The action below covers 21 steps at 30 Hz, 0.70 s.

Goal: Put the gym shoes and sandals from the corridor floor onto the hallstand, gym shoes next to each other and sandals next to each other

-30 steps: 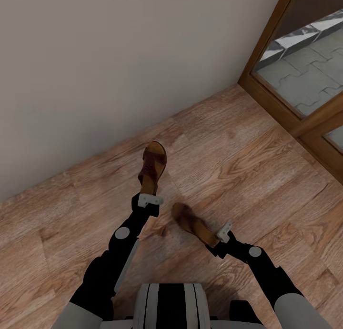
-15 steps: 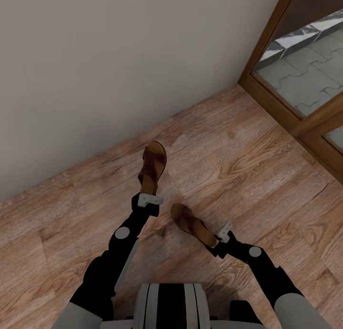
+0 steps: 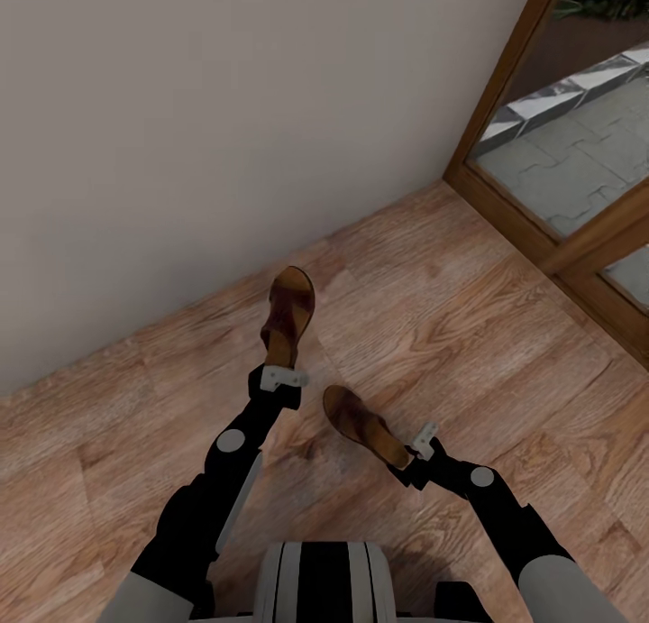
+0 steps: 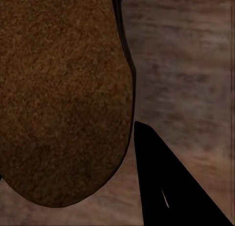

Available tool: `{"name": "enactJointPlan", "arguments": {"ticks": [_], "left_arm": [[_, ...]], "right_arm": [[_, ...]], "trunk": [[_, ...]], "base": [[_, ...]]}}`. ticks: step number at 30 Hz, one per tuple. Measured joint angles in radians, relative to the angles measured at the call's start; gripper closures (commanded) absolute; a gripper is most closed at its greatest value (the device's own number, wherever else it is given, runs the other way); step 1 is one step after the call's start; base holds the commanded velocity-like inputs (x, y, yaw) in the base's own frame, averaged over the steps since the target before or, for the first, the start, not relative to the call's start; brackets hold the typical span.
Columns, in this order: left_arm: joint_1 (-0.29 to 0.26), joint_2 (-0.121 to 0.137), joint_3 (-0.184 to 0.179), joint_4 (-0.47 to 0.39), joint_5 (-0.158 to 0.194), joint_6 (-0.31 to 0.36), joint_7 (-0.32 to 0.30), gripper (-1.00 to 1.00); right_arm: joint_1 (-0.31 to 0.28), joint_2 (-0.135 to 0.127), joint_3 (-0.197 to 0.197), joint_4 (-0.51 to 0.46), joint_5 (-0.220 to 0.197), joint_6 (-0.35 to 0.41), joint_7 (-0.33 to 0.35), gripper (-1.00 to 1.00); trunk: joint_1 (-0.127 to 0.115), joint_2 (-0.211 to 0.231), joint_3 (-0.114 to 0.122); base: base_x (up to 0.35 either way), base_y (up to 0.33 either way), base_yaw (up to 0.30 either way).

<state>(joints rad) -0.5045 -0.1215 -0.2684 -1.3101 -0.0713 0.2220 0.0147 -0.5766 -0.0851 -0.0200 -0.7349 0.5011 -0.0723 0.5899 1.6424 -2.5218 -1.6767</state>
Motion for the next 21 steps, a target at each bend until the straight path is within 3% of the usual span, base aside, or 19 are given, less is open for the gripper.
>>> {"name": "enactJointPlan", "arguments": {"ticks": [17,20,21], "left_arm": [[0.001,0.004,0.008,-0.054,-0.002,0.061,0.0,1.0],[0.005,0.012,0.03,-0.055,-0.003,0.062,0.0,1.0],[0.019,0.015,0.059,-0.055,-0.006,0.062,0.001,1.0]], "right_arm": [[0.0,0.001,-0.001,-0.003,-0.002,-0.001,-0.002,1.0],[0.0,0.001,-0.001,-0.003,-0.003,-0.001,-0.002,1.0],[0.0,0.001,-0.001,-0.002,-0.003,-0.002,-0.003,1.0]], "trunk": [[-0.008,0.004,0.066],[-0.009,0.005,0.078],[-0.009,0.005,0.083]], "base": [[0.0,0.0,0.0],[0.0,0.0,0.0],[0.0,0.0,0.0]]}}
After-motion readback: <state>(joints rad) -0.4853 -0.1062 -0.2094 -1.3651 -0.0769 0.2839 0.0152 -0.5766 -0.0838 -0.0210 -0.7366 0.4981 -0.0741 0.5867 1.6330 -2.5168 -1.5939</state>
